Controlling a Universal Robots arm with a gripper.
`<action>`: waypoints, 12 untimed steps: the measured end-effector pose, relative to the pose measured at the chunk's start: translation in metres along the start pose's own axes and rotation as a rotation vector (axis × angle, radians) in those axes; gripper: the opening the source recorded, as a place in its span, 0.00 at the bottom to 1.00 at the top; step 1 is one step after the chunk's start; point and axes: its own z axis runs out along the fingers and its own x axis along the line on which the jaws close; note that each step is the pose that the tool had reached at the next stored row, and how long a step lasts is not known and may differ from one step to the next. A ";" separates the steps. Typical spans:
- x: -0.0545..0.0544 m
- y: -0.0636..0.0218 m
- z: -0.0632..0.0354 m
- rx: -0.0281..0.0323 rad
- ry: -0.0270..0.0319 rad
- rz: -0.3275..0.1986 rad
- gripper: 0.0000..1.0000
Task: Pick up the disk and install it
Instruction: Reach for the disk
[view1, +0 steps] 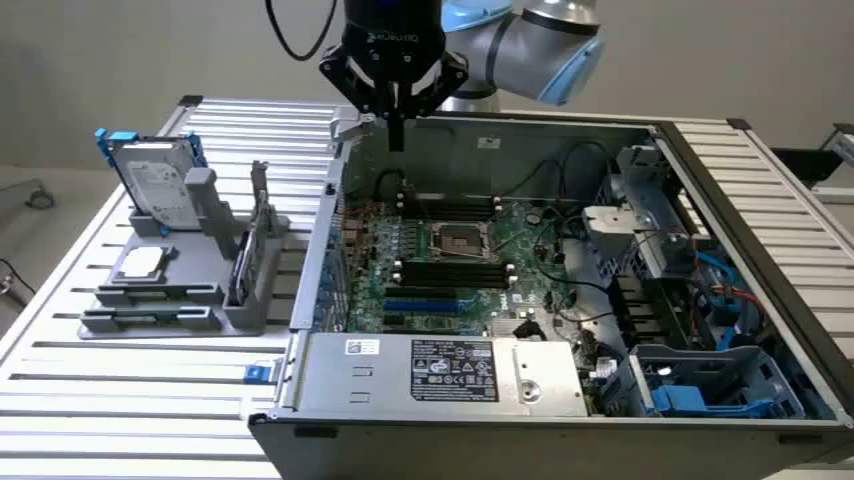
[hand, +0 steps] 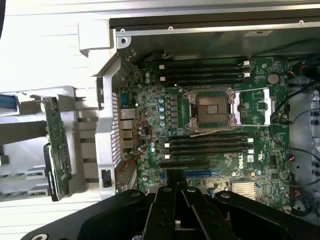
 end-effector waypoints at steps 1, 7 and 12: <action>0.000 0.0000 0.0000 0.0000 0.0000 0.000 0.11; 0.000 0.0000 0.0000 0.0000 0.0000 0.000 0.11; 0.017 0.0086 0.0002 -0.0001 -0.0001 0.000 0.11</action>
